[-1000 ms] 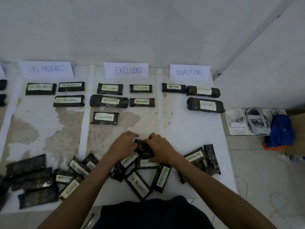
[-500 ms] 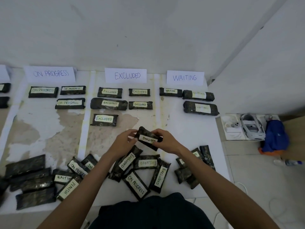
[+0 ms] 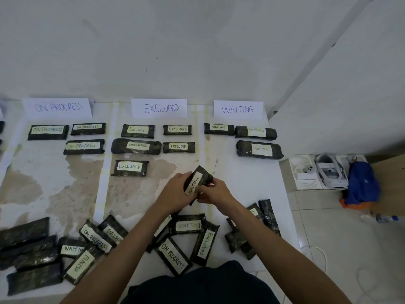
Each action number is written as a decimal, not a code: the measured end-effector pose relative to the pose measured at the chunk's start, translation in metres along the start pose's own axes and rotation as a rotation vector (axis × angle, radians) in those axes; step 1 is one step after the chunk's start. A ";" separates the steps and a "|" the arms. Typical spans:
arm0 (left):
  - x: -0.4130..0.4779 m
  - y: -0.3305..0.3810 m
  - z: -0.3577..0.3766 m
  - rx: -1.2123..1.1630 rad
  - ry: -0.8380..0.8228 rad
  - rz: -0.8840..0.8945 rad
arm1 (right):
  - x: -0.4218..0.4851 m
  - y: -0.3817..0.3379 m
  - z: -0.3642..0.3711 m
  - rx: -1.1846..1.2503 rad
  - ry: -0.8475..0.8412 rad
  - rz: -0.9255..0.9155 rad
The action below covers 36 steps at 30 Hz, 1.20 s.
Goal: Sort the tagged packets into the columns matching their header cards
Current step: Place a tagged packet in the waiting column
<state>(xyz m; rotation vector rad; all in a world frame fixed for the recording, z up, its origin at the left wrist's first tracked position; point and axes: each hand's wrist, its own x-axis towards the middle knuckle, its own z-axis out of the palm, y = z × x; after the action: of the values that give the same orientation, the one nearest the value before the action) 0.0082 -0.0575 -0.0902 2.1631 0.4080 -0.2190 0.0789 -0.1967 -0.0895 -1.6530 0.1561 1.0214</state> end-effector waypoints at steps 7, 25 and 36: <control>0.024 0.007 0.020 0.224 0.008 0.103 | 0.008 -0.005 -0.021 0.003 0.041 -0.013; 0.191 0.027 0.044 0.497 -0.131 0.329 | 0.038 0.012 -0.127 -0.651 0.247 -0.164; 0.162 0.024 0.048 0.393 -0.028 0.361 | 0.017 0.020 -0.150 -0.768 0.054 -0.238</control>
<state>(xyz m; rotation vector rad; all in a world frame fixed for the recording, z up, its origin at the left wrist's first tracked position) 0.1673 -0.0756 -0.1489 2.5689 -0.0545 -0.1326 0.1578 -0.3241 -0.1166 -2.3182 -0.4445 0.9012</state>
